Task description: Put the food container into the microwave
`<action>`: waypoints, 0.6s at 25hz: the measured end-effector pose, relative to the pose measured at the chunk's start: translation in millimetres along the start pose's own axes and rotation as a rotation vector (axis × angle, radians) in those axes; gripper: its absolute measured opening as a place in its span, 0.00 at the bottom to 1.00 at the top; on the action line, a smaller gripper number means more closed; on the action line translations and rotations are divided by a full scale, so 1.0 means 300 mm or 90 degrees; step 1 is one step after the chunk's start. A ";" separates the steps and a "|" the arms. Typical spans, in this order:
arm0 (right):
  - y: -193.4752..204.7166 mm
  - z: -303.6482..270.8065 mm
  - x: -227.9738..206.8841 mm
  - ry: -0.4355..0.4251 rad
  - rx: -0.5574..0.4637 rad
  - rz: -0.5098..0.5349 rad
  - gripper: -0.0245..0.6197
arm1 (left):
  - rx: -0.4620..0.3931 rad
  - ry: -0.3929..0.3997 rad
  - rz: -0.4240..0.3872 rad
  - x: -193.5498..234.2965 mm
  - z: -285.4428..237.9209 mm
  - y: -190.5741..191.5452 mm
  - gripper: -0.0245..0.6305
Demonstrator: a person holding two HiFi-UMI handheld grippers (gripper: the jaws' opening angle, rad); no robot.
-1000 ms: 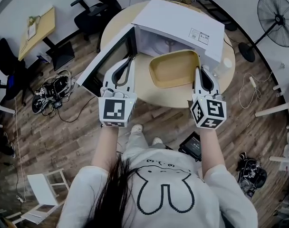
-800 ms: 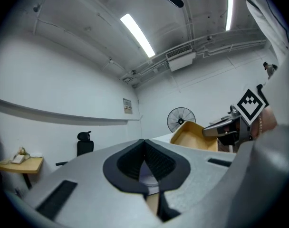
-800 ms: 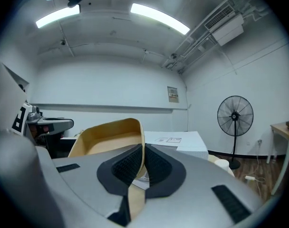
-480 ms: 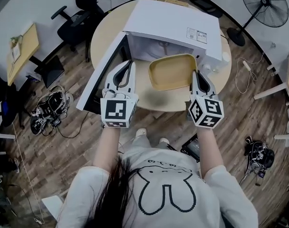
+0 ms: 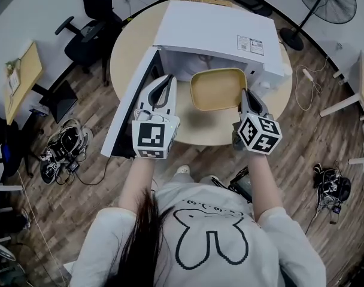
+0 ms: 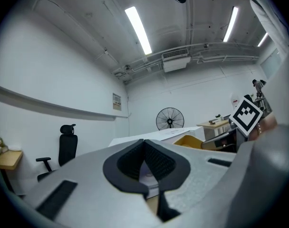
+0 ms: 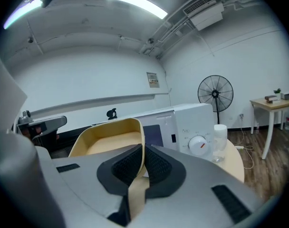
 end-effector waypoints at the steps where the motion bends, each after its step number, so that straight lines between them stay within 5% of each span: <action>1: 0.011 -0.013 -0.002 0.004 0.007 -0.009 0.10 | 0.000 0.004 0.000 0.001 -0.009 0.004 0.05; 15: 0.128 -0.175 -0.007 0.044 0.073 -0.039 0.10 | -0.008 0.030 -0.002 0.009 -0.090 0.046 0.05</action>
Point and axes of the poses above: the fingertips, and each gripper's own axes: z backward along the fingers, x to its left, y out of its underside, the point moved 1 cm from there along z, backward along the fingers, and after that the axes turned 12 degrees about z, right-handed, at the moved point
